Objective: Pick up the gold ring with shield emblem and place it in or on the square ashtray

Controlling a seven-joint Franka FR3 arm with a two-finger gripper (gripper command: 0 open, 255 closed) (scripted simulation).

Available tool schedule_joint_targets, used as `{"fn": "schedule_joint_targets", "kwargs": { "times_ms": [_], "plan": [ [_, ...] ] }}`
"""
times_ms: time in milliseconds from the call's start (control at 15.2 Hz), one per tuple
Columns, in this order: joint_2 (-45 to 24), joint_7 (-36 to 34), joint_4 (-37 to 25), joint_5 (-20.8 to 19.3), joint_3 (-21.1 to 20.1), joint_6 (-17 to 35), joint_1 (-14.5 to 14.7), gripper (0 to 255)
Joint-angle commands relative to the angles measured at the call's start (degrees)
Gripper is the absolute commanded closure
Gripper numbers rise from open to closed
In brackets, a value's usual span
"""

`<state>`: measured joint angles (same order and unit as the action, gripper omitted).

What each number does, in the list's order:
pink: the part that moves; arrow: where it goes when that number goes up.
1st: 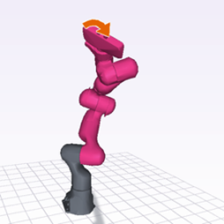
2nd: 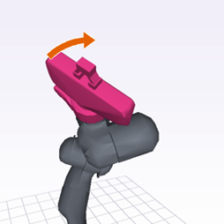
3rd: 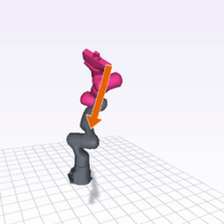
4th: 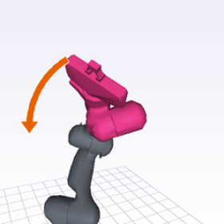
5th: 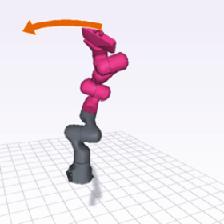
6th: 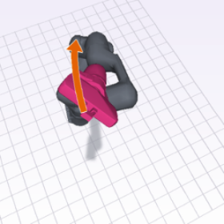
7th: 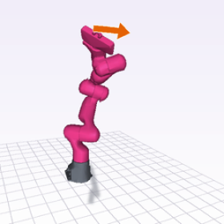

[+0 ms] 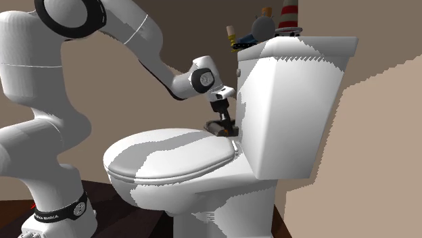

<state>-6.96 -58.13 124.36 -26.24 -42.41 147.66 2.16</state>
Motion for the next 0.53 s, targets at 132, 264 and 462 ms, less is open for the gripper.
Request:
{"fn": "schedule_joint_targets", "kwargs": {
  "times_ms": [132, 264, 462],
  "plan": [
    [2.3, 3.3, -1.1, 4.1, -0.9, -2.3, -0.7, 255],
    [3.4, 4.7, -1.7, 5.9, -1.2, -3.5, -1.0, 255],
    [4.9, 6.7, -2.7, 8.4, -1.5, -5.3, -1.2, 255]
  ]
}}
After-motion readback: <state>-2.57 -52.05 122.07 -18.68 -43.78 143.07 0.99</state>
